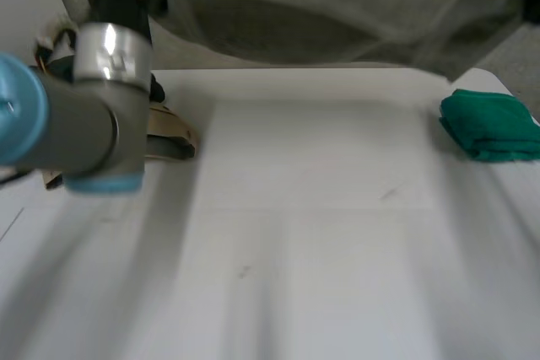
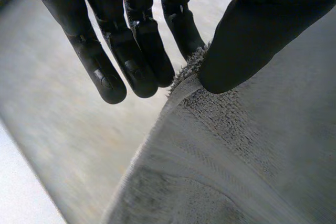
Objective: Fold the laundry.
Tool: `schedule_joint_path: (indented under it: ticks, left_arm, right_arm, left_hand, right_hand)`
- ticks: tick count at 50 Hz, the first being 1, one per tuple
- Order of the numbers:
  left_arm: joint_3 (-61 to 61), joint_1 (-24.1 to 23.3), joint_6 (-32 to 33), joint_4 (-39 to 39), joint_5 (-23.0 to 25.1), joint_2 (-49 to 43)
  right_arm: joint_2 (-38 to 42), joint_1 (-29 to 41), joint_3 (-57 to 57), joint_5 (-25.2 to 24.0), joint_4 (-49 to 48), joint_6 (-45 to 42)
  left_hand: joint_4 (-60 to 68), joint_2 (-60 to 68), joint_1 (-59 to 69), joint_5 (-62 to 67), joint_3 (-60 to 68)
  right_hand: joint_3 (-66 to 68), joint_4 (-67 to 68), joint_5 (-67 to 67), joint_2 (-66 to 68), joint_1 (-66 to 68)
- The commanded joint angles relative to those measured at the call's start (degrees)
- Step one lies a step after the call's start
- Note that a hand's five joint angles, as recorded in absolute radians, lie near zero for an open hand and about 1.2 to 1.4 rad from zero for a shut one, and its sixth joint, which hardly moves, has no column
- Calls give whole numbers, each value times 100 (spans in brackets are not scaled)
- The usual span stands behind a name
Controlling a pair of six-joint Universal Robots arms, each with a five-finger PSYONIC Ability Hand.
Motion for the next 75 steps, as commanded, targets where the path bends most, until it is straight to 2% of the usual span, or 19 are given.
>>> schedule_joint_path:
  ticks: [1, 6, 10, 13, 14, 23, 35, 44, 55, 61, 70, 73, 75]
  left_arm:
    - [-1460, -270, -25, -146, 14, -83]
    - [-1804, -455, -43, -154, -4, -337]
    - [-1822, -525, -52, -154, -21, -593]
    - [-1805, -517, -43, -154, -21, -593]
    - [-1796, -499, -34, -154, -21, -585]
    - [-1778, -481, -34, -163, -21, -409]
    - [-1813, -473, -157, -286, -30, -400]
    - [-1805, -350, -193, -418, -21, -391]
    - [-1822, -314, -210, -436, -30, -303]
    - [-1840, -306, -210, -506, -30, -268]
    - [-1840, -306, -272, -524, -30, -259]
    - [-1831, -306, -280, -524, -30, -259]
    - [-1831, -297, -280, -532, -30, -251]
  right_arm:
    - [761, -212, 377, -1026, 1659, -236]
    - [1096, -299, 1088, -1360, 1749, -895]
    - [1123, -361, 1589, -1474, 1363, -1220]
    - [1088, -370, 1871, -1589, 1143, -1388]
    - [1088, -370, 2055, -1685, 1003, -1510]
    - [657, -379, 2979, -2327, 360, -2372]
    - [622, -493, 3524, -2538, -53, -4182]
    - [604, -730, 3718, -3074, 17, -5263]
    - [569, -827, 3744, -3452, 158, -5414]
    - [332, -1134, 3858, -3619, 219, -5493]
    - [279, -1231, 3858, -3769, 711, -5581]
    - [288, -1292, 3815, -3786, 703, -5581]
    - [270, -1337, 3771, -3804, 737, -5572]
  left_hand:
    - [1115, 1135, 1567, 1400, 1152]
    - [1115, 1135, 1567, 1400, 1152]
    - [1115, 1135, 1567, 1400, 1152]
    - [1115, 1135, 1567, 1400, 1152]
    - [1115, 1135, 1567, 1400, 1152]
    - [1115, 1135, 1567, 1400, 1152]
    - [1115, 1135, 1567, 1400, 1152]
    - [1115, 1135, 1567, 1400, 1152]
    - [1115, 1135, 1567, 1400, 1152]
    - [1115, 1135, 1567, 1400, 1152]
    - [1115, 1135, 1567, 1400, 1152]
    - [1115, 1135, 1567, 1400, 1152]
    - [1115, 1135, 1567, 1400, 1152]
  right_hand:
    - [1177, 1124, 1317, 1251, 1533]
    - [950, 897, 1089, 1023, 1306]
    - [-1285, -1338, -1145, -1211, -929]
    - [-2110, -2163, -1970, -2036, -1754]
    - [-3147, -3199, -3007, -3073, -2790]
    - [-4065, -4118, -3926, -3992, -3709]
    - [-3427, -3480, -3287, -3353, -3071]
    - [-2972, -3025, -2832, -2898, -2616]
    - [-3056, -3109, -2916, -2982, -2700]
    - [-3090, -3142, -2950, -3016, -2734]
    - [-2922, -2975, -2782, -2848, -2566]
    - [-810, -863, -670, -737, -454]
    - [1166, 1113, 1306, 1239, 1522]
